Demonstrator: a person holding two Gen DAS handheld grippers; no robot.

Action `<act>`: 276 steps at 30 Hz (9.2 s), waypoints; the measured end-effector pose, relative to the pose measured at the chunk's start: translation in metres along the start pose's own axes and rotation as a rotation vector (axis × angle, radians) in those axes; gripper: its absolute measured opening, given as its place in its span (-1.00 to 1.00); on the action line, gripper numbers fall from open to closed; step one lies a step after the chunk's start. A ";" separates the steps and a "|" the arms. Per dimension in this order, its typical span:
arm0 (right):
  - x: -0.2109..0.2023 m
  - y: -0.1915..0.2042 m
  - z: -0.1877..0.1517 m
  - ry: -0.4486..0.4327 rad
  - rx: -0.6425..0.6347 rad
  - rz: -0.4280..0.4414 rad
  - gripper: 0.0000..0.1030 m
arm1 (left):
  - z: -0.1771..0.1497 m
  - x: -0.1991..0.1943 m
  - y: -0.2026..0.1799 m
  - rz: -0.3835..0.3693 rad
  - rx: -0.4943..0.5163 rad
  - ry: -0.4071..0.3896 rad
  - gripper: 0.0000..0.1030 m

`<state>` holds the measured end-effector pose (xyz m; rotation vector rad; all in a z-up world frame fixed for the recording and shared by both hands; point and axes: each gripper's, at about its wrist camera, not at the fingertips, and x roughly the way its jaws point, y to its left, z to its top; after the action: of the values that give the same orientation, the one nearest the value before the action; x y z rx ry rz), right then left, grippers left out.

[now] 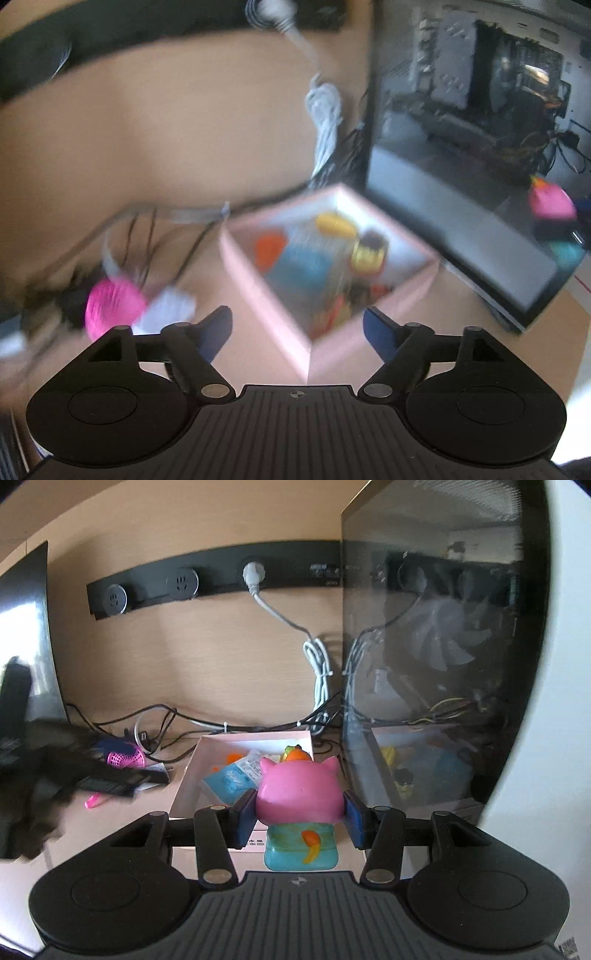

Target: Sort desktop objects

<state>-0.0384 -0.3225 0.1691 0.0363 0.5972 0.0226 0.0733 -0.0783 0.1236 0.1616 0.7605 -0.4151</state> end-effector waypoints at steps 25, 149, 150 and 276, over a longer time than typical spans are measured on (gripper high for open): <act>0.188 0.052 -0.014 0.191 -0.168 0.061 0.27 | -0.122 -0.067 0.058 0.239 -0.431 0.162 0.87; 0.082 0.039 -0.064 0.330 -0.054 0.094 1.00 | -0.112 0.025 0.013 0.049 -0.004 0.263 0.03; 0.083 0.037 -0.068 0.340 -0.043 0.091 1.00 | -0.112 0.024 0.002 0.032 0.029 0.260 0.03; 0.117 0.054 0.062 0.076 -0.169 0.109 0.77 | -0.037 0.013 0.065 0.154 -0.190 0.079 0.89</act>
<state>0.0927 -0.2666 0.1563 -0.0965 0.6673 0.1804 0.0863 -0.0124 0.0877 0.0582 0.8543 -0.1901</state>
